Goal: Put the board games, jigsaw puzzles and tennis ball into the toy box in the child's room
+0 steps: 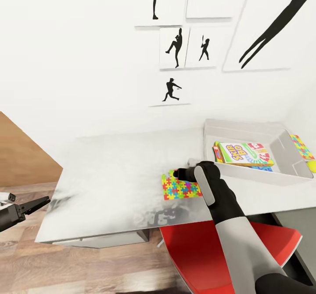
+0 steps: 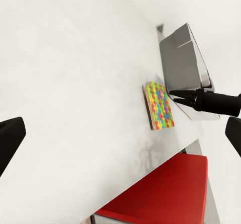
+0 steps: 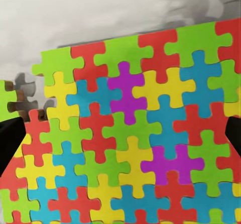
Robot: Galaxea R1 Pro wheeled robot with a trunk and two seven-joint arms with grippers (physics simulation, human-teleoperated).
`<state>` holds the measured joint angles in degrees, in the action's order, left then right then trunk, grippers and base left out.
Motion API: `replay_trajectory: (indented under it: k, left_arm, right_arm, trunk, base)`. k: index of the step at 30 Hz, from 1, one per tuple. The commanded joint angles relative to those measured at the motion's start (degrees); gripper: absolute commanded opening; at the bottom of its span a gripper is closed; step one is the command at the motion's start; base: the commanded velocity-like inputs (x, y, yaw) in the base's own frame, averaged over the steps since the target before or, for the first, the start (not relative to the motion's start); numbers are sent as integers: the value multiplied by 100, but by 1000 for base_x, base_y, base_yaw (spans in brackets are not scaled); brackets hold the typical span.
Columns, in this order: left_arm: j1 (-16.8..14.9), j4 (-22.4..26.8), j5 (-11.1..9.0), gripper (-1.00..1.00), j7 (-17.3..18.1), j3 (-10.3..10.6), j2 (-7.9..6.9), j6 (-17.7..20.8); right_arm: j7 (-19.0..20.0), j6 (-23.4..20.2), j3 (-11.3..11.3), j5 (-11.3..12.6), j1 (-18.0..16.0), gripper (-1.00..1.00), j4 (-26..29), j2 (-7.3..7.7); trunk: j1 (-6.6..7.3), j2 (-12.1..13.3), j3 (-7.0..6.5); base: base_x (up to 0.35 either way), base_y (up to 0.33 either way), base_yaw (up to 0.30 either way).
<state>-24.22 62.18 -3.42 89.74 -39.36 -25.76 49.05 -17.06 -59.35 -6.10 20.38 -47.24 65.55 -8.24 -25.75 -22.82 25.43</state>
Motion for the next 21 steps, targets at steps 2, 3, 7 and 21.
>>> replay_trajectory:
  k: [2,3,7,21]
  left_arm:
    - [-4,1,8,100,26,-2,-2,59]
    - [-4,0,10,100,26,-2,-3,60]
    - [-4,-1,10,100,26,-2,-6,60]
    - [-4,3,14,100,26,-2,-8,61]
  right_arm:
    - [-60,-15,-5,57,-4,100,7,7]
    - [-60,-15,-5,56,-4,100,6,11]
    - [-66,-15,-5,49,-4,100,9,26]
    - [-137,-25,-3,23,-4,100,92,66]
  trunk:
    - [-3,-10,9]
    - [-3,-10,9]
    - [-3,-10,9]
    - [-3,-10,5]
  base:
    - [0,0,0]
    - [0,0,0]
    - [0,0,0]
    - [0,0,0]
